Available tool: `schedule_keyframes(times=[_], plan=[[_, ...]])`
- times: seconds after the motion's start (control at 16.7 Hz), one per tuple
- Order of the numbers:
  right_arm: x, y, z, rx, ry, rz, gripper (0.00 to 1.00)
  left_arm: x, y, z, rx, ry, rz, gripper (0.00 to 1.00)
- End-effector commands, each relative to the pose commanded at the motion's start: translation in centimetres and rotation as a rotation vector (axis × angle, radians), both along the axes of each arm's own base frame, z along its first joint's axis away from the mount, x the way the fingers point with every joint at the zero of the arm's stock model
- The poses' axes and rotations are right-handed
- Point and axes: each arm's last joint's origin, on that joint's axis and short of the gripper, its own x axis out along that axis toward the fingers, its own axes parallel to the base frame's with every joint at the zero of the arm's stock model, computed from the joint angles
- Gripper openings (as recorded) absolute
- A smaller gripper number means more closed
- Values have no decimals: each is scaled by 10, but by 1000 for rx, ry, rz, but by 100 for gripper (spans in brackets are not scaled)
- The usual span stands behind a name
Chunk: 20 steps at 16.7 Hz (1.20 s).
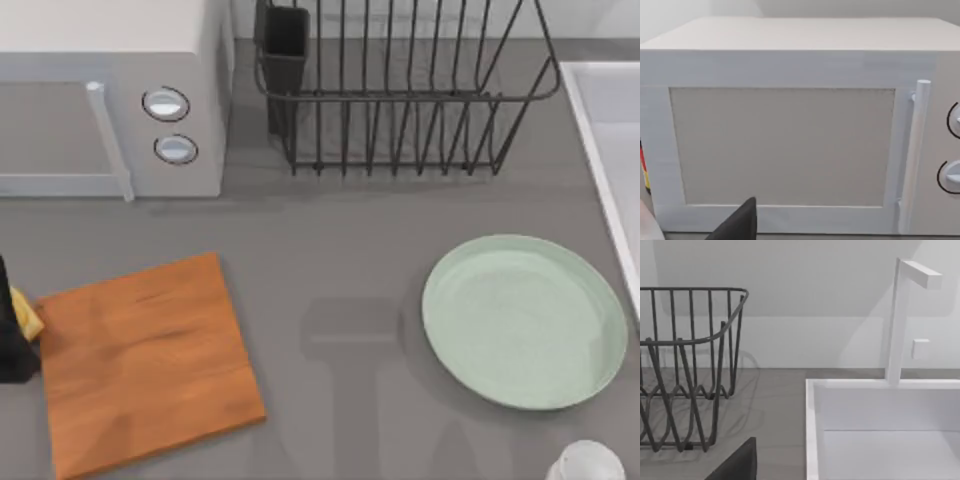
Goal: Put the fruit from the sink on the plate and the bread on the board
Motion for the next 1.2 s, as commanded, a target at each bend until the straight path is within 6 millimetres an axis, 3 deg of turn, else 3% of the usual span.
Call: schedule_keyframes(times=[0.66, 0.96, 1.2], plan=[[0, -1, 6, -6, 22, -6, 100, 0, 0, 0, 0, 0, 0, 100], [11, -6, 44, -44, 219, -46, 100, 0, 0, 0, 0, 0, 0, 100], [50, -16, 76, -74, 525, -78, 100, 0, 0, 0, 0, 0, 0, 100]])
